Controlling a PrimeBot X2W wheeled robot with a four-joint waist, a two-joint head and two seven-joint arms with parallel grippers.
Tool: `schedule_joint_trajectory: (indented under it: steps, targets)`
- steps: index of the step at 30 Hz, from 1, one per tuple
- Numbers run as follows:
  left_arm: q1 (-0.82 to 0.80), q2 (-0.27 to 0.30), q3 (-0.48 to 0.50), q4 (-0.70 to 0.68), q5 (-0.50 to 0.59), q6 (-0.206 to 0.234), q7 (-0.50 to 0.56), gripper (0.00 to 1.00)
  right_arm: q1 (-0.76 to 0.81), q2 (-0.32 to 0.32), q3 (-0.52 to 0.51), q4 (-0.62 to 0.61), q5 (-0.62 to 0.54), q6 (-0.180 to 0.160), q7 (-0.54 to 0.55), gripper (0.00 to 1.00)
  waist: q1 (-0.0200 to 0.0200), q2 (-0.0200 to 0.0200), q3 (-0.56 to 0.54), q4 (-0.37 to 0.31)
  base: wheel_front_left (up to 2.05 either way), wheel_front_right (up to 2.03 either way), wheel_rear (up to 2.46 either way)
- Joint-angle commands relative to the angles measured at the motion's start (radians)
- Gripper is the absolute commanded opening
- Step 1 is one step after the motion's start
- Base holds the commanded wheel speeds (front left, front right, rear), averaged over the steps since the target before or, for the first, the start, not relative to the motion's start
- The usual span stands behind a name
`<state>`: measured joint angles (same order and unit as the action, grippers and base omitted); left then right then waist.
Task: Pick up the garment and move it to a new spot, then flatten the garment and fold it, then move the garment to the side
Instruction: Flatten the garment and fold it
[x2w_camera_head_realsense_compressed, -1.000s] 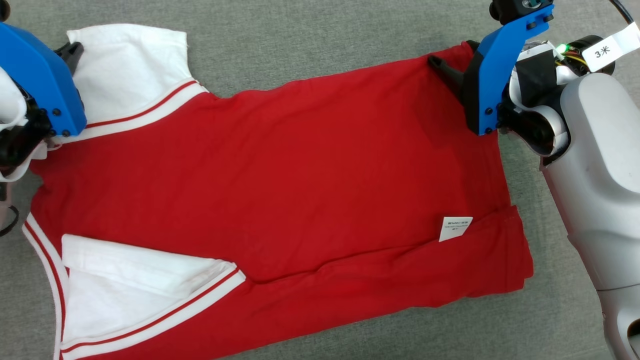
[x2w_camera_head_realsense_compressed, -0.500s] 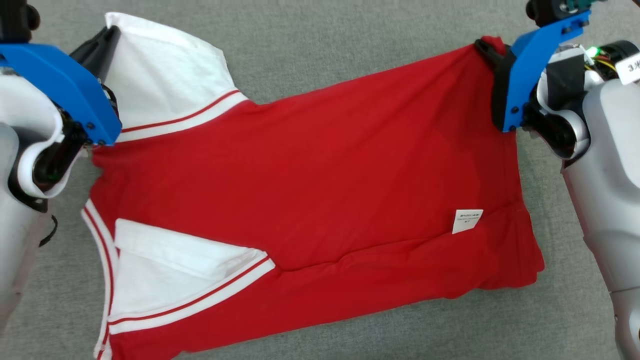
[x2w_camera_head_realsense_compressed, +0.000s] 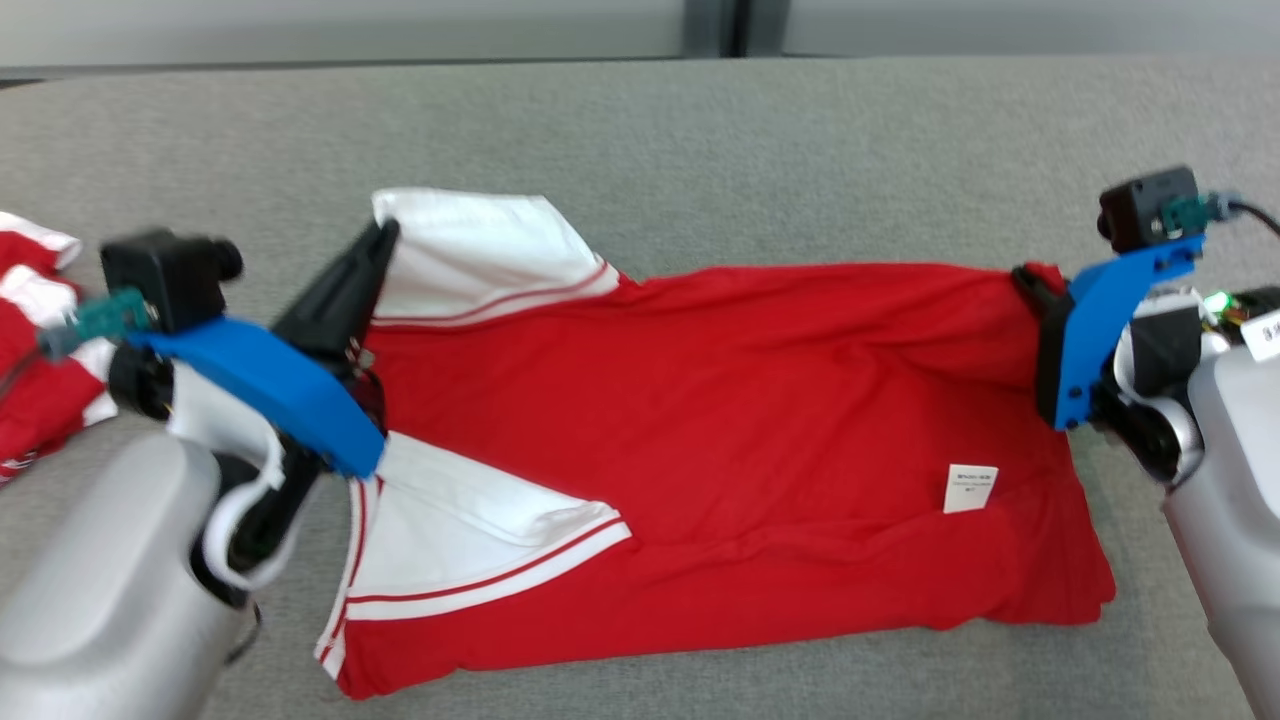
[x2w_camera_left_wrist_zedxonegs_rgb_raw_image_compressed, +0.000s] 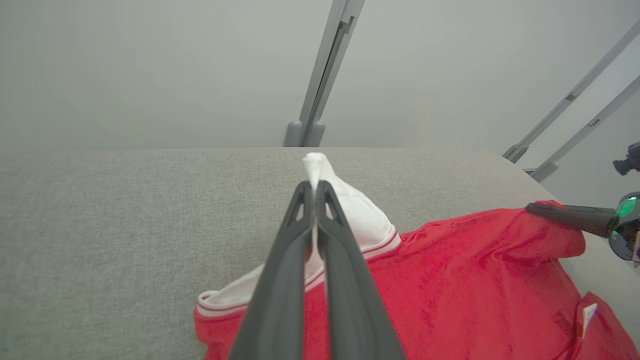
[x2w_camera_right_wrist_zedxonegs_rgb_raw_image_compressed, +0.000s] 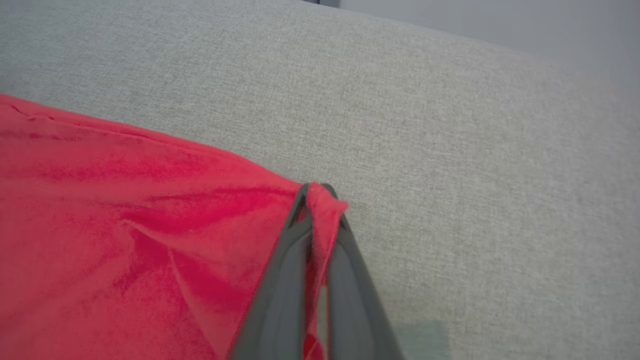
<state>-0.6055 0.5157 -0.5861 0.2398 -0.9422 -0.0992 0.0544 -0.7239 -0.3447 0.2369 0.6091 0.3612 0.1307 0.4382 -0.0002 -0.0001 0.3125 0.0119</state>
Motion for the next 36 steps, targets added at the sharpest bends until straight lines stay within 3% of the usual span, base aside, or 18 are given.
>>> schedule_joint_trajectory:
  steps: [1, 12, 23, 24, 25, 26, 27, 29, 30, 36]
  targets:
    - [0.030, -0.006, 0.001, -0.014, -0.004, -0.003, -0.015, 0.00, 0.026, -0.011, -0.006, -0.003, -0.004, 0.000, -0.010, 0.00, 0.0002, 0.0001, -0.012, 0.008, 0.00, 0.00, 0.00]
    - [0.360, -0.003, -0.021, -0.210, -0.061, 0.078, -0.098, 0.00, 0.234, -0.081, -0.015, -0.078, -0.026, 0.000, -0.076, 0.00, 0.0002, 0.0001, -0.125, 0.079, 0.00, 0.00, 0.00]
    - [0.551, -0.012, -0.030, -0.269, -0.123, 0.141, -0.122, 0.00, 0.367, -0.121, -0.016, -0.177, -0.049, 0.000, -0.036, 0.00, 0.0002, 0.0001, -0.155, 0.102, 0.00, 0.00, 0.00]
    - [0.561, -0.012, -0.032, -0.268, -0.126, 0.143, -0.122, 0.00, 0.378, -0.121, -0.020, -0.183, -0.048, 0.000, -0.029, 0.05, 0.0002, 0.0001, -0.155, 0.104, 0.00, 0.00, 0.00]
    - [0.568, -0.010, -0.035, -0.266, -0.129, 0.145, -0.117, 0.00, 0.391, -0.121, -0.026, -0.191, -0.047, 0.000, -0.025, 0.41, 0.0002, 0.0001, -0.155, 0.106, 0.00, 0.00, 0.00]
    - [0.572, -0.009, -0.039, -0.262, -0.130, 0.149, -0.110, 0.00, 0.399, -0.121, -0.036, -0.198, -0.048, 0.000, -0.023, 1.00, 0.0002, 0.0001, -0.154, 0.107, 0.00, 0.00, 0.00]
    - [0.574, -0.009, -0.042, -0.260, -0.129, 0.149, -0.108, 0.00, 0.405, -0.119, -0.044, -0.208, -0.051, 0.000, -0.026, 1.00, 0.0002, 0.0001, -0.153, 0.107, 0.00, 0.00, 0.00]
    - [0.580, -0.013, -0.051, -0.252, -0.136, 0.148, -0.100, 0.95, 0.423, -0.113, -0.059, -0.227, -0.053, 0.000, -0.024, 1.00, 0.0002, 0.0001, -0.152, 0.107, 0.00, 0.00, 0.00]
    - [0.582, -0.015, -0.053, -0.247, -0.139, 0.148, -0.097, 1.00, 0.432, -0.111, -0.073, -0.237, -0.052, 0.000, -0.028, 1.00, 0.0002, 0.0001, -0.152, 0.106, 0.00, 0.00, 0.00]
    - [0.589, -0.022, -0.036, -0.206, -0.107, 0.171, -0.152, 1.00, 0.491, -0.069, -0.178, -0.316, -0.038, 0.000, -0.063, 1.00, 0.0002, 0.0001, -0.168, 0.107, 0.00, 0.00, 0.00]
